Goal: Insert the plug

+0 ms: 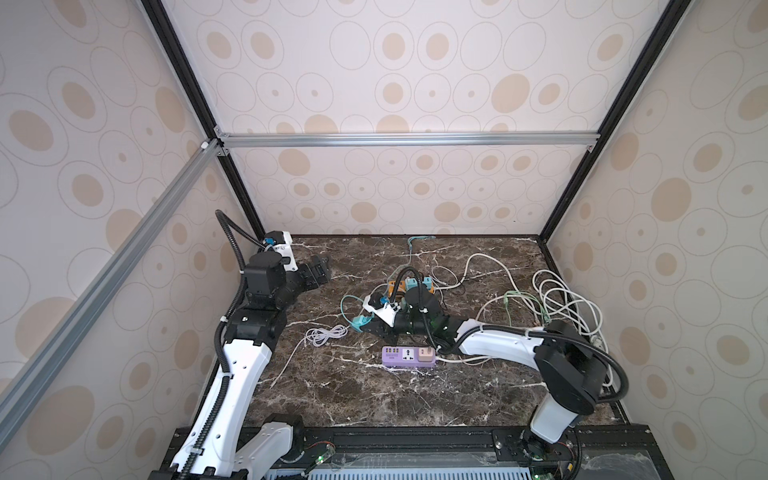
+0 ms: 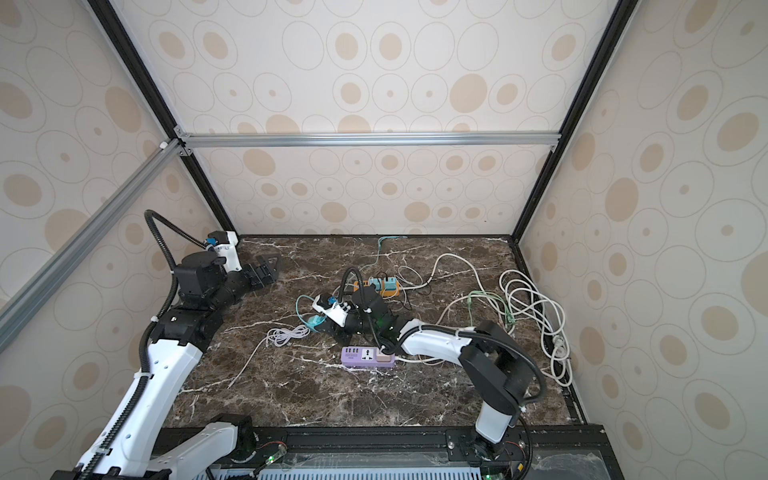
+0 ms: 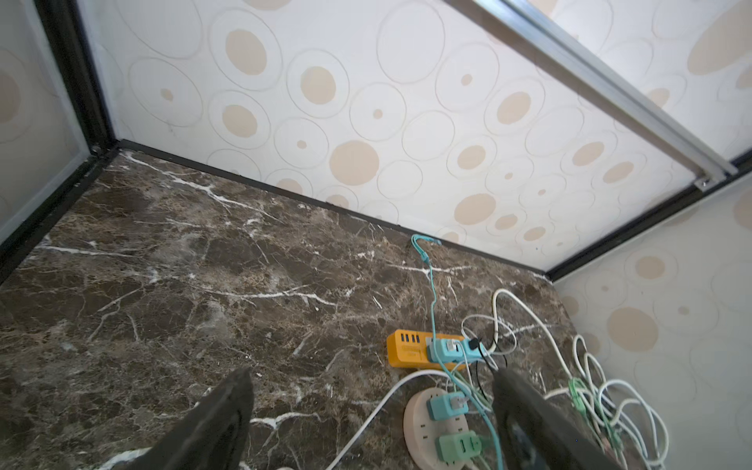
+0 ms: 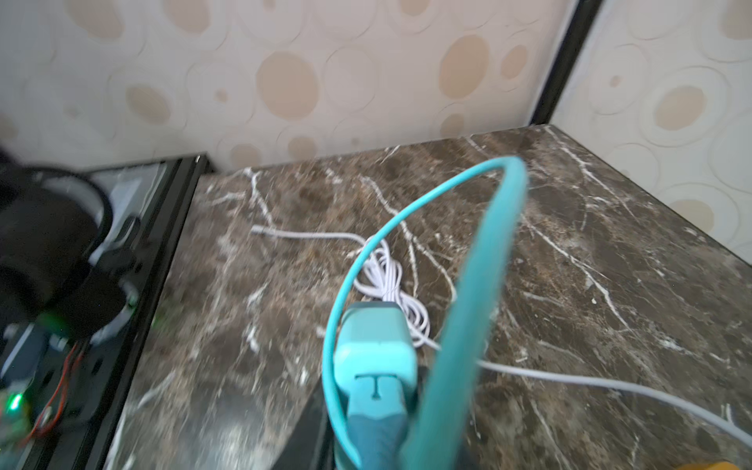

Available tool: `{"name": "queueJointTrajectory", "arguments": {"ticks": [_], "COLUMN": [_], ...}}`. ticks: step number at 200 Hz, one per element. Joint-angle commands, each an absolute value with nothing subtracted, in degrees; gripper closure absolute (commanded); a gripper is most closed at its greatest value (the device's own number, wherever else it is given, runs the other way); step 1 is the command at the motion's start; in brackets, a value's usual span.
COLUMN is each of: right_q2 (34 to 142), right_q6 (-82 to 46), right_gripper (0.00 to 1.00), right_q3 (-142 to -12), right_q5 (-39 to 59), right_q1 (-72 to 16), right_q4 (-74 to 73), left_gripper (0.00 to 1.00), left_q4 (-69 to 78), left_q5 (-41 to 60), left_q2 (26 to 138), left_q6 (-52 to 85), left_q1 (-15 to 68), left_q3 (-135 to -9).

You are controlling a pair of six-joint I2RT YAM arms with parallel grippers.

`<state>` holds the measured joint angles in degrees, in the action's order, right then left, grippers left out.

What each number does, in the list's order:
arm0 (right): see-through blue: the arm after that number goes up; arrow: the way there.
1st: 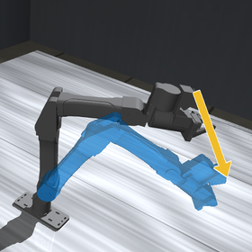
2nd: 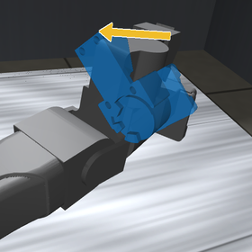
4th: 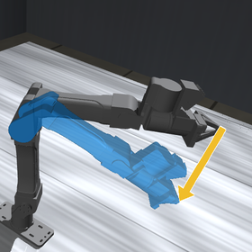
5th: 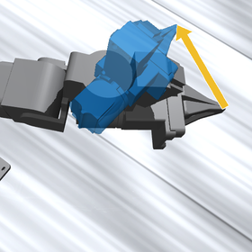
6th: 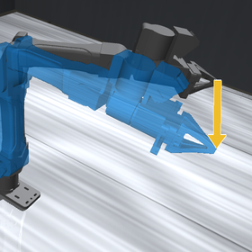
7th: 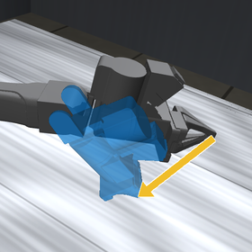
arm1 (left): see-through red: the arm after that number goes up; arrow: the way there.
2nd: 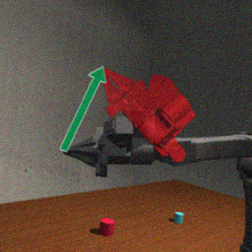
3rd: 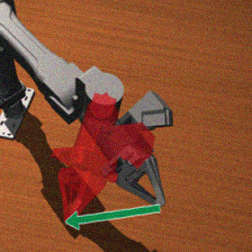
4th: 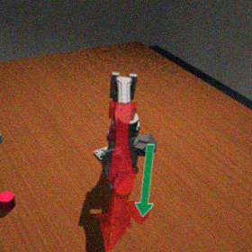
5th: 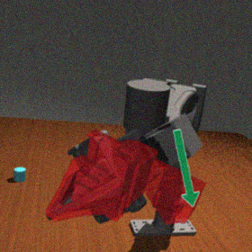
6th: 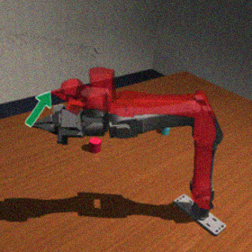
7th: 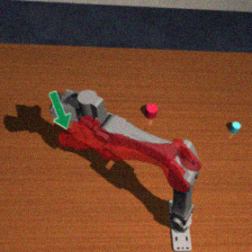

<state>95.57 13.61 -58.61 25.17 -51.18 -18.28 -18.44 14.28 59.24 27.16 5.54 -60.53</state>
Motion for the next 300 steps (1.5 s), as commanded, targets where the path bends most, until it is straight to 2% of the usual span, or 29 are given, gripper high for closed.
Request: {"name": "queueJointTrajectory", "arguments": {"ticks": [1,23,49,84,107,132,223,237,258,300], "right_q2": [90.99,88.94,87.18,85.09,84.83,84.71,86.00,86.03,86.00,86.04], "right_q6": [31.99,39.65,45.44,48.63,49.04,49.86,53.11,53.09,53.26,53.40], "right_gripper": [0.96,0.95,0.95,0.95,0.95,0.95,0.95,0.95,0.95,0.95], "right_q3": [-59.00,-60.20,-59.49,-57.09,-56.50,-56.58,-57.30,-57.26,-57.24,-57.48], "right_q5": [29.00,28.36,26.90,25.08,24.26,23.32,20.77,20.78,20.68,19.95], "right_q1": [-51.12,-51.38,-51.94,-52.49,-52.55,-52.56,-53.30,-53.34,-53.39,-53.35], "right_q4": [2.70,11.82,15.71,15.14,15.03,15.25,16.76,16.76,17.07,17.31], "left_gripper": [0.09,0.10,0.10,0.11,0.11,0.13,0.15,0.12,0.09,0.13], "left_q4": [-24.93,-22.44,-18.42,-19.36,-20.74,-19.38,-22.72,-25.08,-27.51,-25.50], "left_q5": [24.90,31.00,38.09,37.49,33.12,35.58,33.90,31.17,21.16,14.21], "left_q2": [63.22,65.61,67.98,72.21,73.39,73.02,66.44,64.68,60.91,58.42], "left_q6": [21.30,22.03,22.52,22.86,23.72,26.46,32.38,28.40,21.42,21.25], "left_q1": [6.49,10.27,15.77,21.10,21.88,22.35,22.73,22.77,22.72,25.62], "left_q3": [-60.09,-58.93,-57.83,-57.38,-56.23,-52.67,-45.34,-46.55,-46.14,-43.95]}}
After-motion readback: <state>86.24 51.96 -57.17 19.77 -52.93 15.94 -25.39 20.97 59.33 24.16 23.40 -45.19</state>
